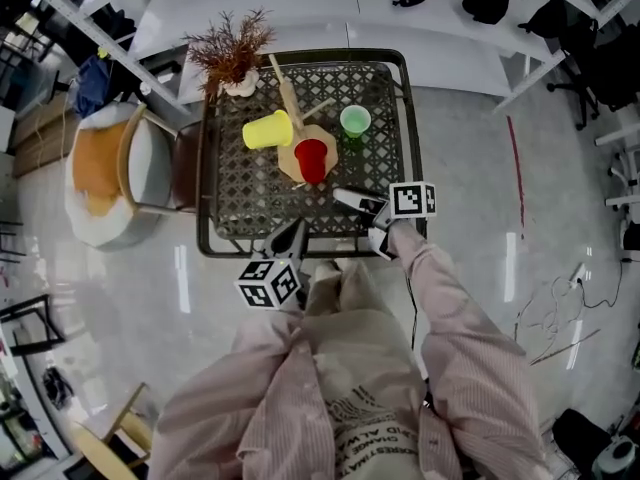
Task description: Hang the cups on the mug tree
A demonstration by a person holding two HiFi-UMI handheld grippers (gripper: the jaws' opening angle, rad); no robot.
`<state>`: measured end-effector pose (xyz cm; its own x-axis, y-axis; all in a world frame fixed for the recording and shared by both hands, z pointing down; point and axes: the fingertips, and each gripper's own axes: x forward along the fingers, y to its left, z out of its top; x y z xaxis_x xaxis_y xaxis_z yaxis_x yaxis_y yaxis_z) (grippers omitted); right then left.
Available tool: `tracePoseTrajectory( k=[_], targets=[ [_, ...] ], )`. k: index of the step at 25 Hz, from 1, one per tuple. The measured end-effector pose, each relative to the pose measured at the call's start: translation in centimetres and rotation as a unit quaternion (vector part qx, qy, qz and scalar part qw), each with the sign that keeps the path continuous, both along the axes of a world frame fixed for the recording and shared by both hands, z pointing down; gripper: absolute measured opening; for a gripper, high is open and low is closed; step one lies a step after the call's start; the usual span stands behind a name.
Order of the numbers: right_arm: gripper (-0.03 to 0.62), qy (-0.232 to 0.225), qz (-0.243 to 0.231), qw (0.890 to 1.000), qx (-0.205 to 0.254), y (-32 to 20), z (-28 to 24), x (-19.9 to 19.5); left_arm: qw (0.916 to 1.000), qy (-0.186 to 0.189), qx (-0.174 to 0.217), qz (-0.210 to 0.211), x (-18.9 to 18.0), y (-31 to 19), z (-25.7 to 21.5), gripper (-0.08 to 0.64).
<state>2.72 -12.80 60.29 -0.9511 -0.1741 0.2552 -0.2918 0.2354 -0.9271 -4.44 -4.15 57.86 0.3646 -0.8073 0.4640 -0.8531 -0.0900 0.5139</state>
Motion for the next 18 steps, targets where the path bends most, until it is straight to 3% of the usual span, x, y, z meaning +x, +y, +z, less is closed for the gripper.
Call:
tracePoseTrajectory(
  k=[9, 12, 18],
  targets=[
    [0.318, 0.066, 0.109, 0.987, 0.1, -1.3, -0.9, 2.8, 0.9997, -0.003, 0.008, 0.022, 0.0, 1.2, -0.1, -0.002],
    [0.318, 0.095, 0.119, 0.98, 0.131, -1.8, -1.4, 3.4, 0.9995, -0.001, 0.011, 0.029, 0.4, 1.0, -0.3, -0.002],
    [0.318, 0.109, 0.117, 0.976, 0.147, -2.4, -1.6, 4.3, 0.9995, 0.001, 0.009, 0.031, 1.1, 0.6, -0.2, -0.002]
  ],
)
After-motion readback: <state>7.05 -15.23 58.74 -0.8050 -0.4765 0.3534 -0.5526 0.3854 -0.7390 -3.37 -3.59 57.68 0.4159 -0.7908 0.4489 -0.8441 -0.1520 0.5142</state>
